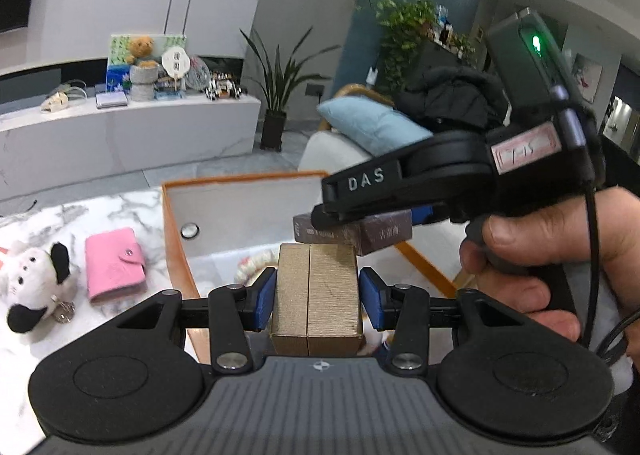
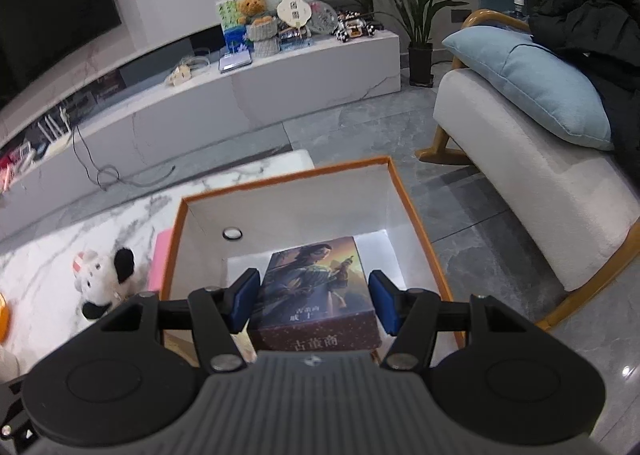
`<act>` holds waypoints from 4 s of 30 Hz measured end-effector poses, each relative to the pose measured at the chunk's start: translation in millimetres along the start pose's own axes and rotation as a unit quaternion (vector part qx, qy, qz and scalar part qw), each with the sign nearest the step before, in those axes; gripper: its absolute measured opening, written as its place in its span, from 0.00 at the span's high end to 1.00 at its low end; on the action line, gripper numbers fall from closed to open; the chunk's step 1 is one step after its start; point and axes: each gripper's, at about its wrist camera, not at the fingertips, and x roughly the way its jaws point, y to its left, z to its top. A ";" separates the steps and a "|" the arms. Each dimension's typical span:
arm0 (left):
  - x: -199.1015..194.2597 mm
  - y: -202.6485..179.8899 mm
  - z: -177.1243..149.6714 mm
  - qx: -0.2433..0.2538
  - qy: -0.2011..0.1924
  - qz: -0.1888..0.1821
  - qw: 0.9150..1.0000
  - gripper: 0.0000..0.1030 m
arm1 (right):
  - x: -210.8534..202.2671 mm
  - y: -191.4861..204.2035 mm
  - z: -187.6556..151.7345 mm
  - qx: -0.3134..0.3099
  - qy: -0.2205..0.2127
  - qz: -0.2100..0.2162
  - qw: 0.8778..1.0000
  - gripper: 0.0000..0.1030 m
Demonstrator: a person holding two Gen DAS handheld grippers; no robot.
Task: Organize objects
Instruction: 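Open the left tool to drop the cardboard box while the right tool releases the book into the box, then withdraw both open tools from the box toward the panda plush and pink wallet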
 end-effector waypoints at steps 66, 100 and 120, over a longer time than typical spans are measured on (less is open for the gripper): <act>-41.2 82.4 10.3 -0.104 -0.031 0.022 0.994 0.34 | 23.7 45.5 -8.1 -0.076 0.004 -0.014 0.997 0.22; -22.4 238.1 -13.3 -0.275 -0.044 0.261 0.924 0.13 | 118.6 187.9 6.4 -0.056 -0.012 0.042 0.997 0.16; -6.8 262.0 -21.5 -0.306 -0.029 0.249 0.918 0.08 | 152.3 220.6 0.2 -0.098 -0.088 -0.003 0.991 0.18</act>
